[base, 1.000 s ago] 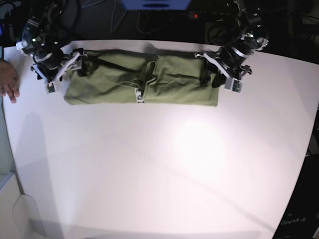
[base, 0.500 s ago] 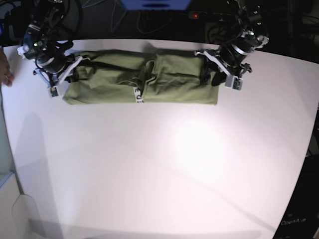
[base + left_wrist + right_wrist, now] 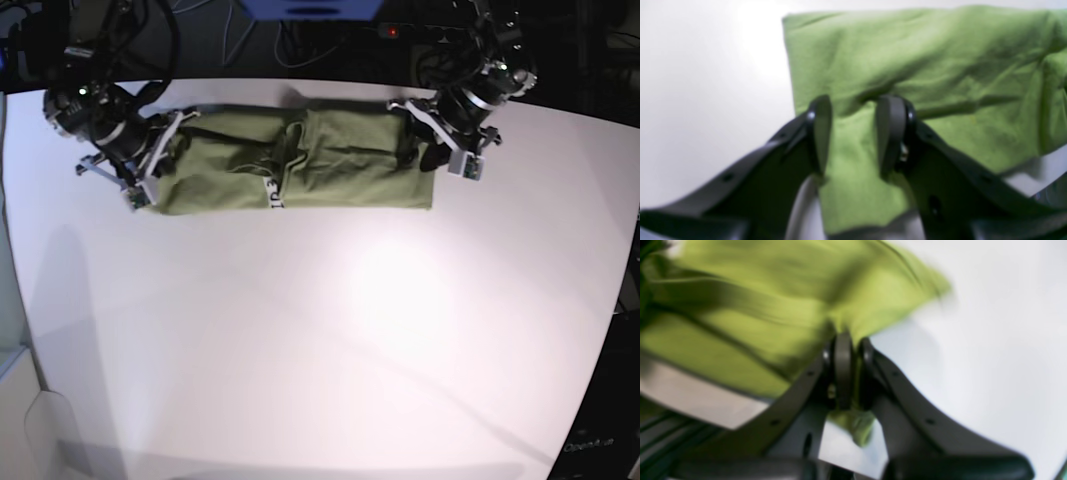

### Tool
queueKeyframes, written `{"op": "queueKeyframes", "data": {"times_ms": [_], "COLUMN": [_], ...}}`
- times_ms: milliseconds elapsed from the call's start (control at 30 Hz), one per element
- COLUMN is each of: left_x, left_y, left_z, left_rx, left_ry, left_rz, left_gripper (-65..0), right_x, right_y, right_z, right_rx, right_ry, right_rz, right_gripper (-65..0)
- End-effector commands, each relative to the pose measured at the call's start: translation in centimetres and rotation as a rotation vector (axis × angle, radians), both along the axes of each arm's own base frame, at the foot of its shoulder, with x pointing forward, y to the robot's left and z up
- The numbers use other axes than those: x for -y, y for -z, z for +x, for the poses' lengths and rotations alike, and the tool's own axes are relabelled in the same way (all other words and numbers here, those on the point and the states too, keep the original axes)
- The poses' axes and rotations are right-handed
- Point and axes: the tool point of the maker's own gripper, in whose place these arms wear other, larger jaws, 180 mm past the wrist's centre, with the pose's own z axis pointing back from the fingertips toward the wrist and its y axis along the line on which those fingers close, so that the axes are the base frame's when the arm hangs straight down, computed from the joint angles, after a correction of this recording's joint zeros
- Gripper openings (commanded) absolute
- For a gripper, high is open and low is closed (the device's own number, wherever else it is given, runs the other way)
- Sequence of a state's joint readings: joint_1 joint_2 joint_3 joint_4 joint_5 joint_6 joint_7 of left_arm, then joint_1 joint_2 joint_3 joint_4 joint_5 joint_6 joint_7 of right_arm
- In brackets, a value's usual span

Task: Fold the T-shirt properly
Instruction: 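Lift the strip end with the right gripper toward the left gripper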

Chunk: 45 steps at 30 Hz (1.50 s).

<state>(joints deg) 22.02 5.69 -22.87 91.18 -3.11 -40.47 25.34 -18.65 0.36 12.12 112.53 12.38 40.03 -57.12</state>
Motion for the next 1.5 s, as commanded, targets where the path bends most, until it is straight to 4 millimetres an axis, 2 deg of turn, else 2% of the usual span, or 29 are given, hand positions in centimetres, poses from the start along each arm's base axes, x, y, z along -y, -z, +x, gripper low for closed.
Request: {"op": "queueKeyframes", "data": {"times_ms": [0,233,433,533,567,700,800,967,1067,1133,1300,1467], "left_x": [-0.3,0.0,-0.2,-0.5,-1.2,-4.7,-6.0,-6.6,-6.5,-6.3,-3.1,-0.1], "left_y": [1.6,1.2,1.3,1.9,2.1,1.9,1.9,1.7,1.6,1.6,1.5,1.2], "left_z": [-1.6,-0.4,-0.4,-0.9,-1.2,0.0,0.5,0.8,1.0,1.0,1.6,2.1], "left_rx": [-0.094,-0.074,-0.078,-0.121,-0.144,-0.172,-0.205,-0.211,-0.211,-0.208,-0.192,-0.175], "left_ry": [0.016,0.014,0.015,0.028,0.017,-0.066,-0.086,-0.079,-0.079,-0.074,0.026,0.115], "left_rz": [0.049,0.041,0.051,0.071,0.082,0.126,0.144,0.166,0.162,0.159,0.148,0.135], "left_gripper": [-42.4,-42.4,-42.4,-42.4,-42.4,-42.4,-42.4,-42.4,-42.4,-42.4,-42.4,-42.4], "right_x": [-1.2,-6.4,-11.1,-12.7,-13.4,-16.7,-19.0,-19.3,-19.8,-20.8,-23.0,-23.4], "right_y": [-0.8,-1.0,-2.1,-3.2,-3.5,-4.5,-5.2,-5.7,-5.9,-6.4,-7.1,-7.7], "right_z": [0.5,1.0,1.6,2.6,2.7,2.7,2.3,3.0,3.1,3.1,2.7,3.4], "right_rx": [0.036,0.048,0.079,0.113,0.121,0.143,0.154,0.165,0.169,0.177,0.189,0.196], "right_ry": [-0.018,-0.125,-0.23,-0.26,-0.282,-0.358,-0.418,-0.441,-0.463,-0.501,-0.639,-0.674], "right_rz": [0.029,0.103,0.171,0.19,0.195,0.238,0.267,0.248,0.244,0.245,0.191,0.147], "right_gripper": [-64.3,-64.3,-64.3,-64.3,-64.3,-64.3,-64.3,-64.3,-64.3,-64.3,-64.3,-64.3]}}
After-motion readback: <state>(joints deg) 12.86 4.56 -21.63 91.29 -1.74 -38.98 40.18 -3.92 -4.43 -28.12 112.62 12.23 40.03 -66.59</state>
